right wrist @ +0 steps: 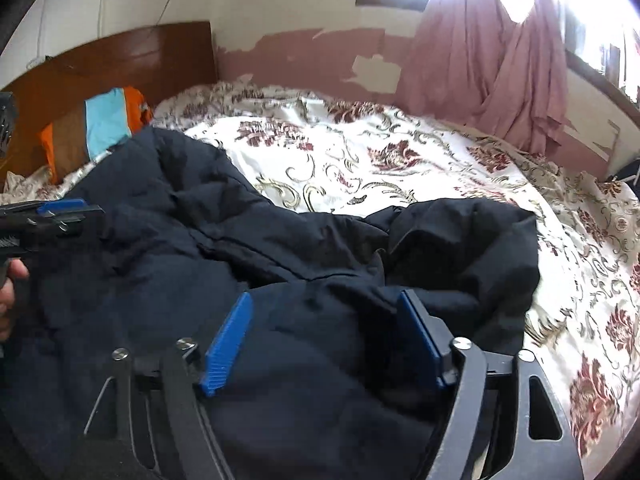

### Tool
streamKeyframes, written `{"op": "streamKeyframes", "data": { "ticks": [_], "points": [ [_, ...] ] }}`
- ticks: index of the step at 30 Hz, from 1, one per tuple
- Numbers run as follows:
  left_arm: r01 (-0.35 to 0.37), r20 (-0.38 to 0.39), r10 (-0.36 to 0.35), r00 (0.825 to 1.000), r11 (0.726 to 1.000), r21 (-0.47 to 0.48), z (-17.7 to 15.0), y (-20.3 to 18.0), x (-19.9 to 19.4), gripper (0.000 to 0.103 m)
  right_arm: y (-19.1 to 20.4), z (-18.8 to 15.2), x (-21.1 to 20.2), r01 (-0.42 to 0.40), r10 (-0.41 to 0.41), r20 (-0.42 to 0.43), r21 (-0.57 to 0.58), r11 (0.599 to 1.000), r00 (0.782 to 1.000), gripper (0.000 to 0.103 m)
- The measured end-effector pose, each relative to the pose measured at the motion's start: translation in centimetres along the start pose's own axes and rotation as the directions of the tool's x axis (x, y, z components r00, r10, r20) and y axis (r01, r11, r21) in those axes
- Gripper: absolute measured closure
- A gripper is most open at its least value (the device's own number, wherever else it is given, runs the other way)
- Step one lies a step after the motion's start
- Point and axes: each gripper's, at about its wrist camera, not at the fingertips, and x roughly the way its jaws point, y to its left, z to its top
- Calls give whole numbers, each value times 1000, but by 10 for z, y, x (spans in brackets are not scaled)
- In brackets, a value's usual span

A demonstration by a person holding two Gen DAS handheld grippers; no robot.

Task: Fold large clothes
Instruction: 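Open both tools, release the folded jacket and pull back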

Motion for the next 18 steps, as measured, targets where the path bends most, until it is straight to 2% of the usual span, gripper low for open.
{"op": "streamKeyframes", "data": {
  "ticks": [2,4,5,8,13,16,18],
  "points": [
    [25,65,-23,998,999,-24,-4,2,-24,14,2,-1,-17,9,-9,13,7,1000,1000,31],
    [36,68,-34,997,999,-30,-7,0,-43,12,4,-1,-38,6,-7,31,25,1000,1000,29],
    [32,69,-30,997,999,-28,-9,-1,-50,12,5,0,-48,1,-2,44,34,999,999,25],
    [33,111,-33,993,999,0,-18,-7,-79,11,10,1,-83,-39,32,100,66,997,994,2],
    [96,174,-101,980,995,35,-34,-18,-132,9,21,-7,-140,-74,63,161,63,995,985,2],
    [92,223,-100,970,995,46,-48,-25,-163,7,29,-17,-169,-84,73,181,56,995,981,2],
    [98,252,-108,962,994,52,-57,-29,-181,1,32,-25,-189,-97,84,197,57,994,977,2]
  ]
}}
